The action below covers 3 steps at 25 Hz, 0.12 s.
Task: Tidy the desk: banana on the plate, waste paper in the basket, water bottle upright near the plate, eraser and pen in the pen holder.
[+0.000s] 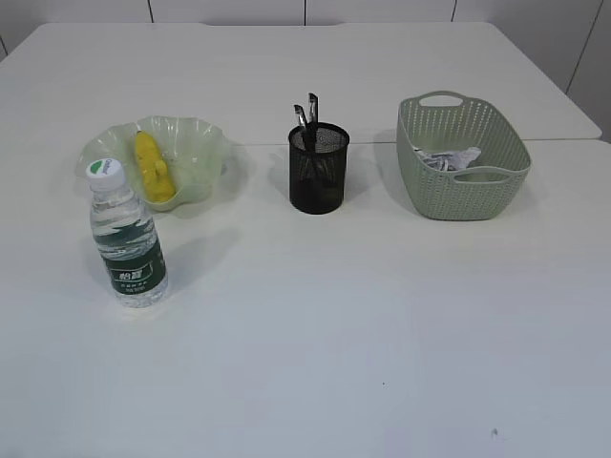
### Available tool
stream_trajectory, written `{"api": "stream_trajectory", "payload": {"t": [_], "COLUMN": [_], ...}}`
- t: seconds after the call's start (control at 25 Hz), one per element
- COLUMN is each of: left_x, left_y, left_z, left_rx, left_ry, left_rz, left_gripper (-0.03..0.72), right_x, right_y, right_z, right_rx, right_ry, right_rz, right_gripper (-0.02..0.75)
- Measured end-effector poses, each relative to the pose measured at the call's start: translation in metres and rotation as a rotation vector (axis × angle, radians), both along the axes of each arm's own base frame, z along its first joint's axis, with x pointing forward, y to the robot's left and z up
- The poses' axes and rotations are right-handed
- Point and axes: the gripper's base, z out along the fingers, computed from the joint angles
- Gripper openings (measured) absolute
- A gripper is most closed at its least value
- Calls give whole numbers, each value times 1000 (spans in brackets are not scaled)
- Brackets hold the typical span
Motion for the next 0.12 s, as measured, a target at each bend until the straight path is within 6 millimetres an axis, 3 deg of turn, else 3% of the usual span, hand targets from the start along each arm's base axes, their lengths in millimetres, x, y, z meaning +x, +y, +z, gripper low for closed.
{"api": "stream_trajectory", "payload": {"t": [0.12], "left_x": [0], "left_y": [0], "left_z": [0], "left_rx": [0], "left_ry": [0], "left_rz": [0], "left_gripper": [335], "right_x": [0], "right_y": [0], "right_z": [0], "right_rx": [-1], "right_ry": [0], "right_rz": [0], "right_gripper": [284]}}
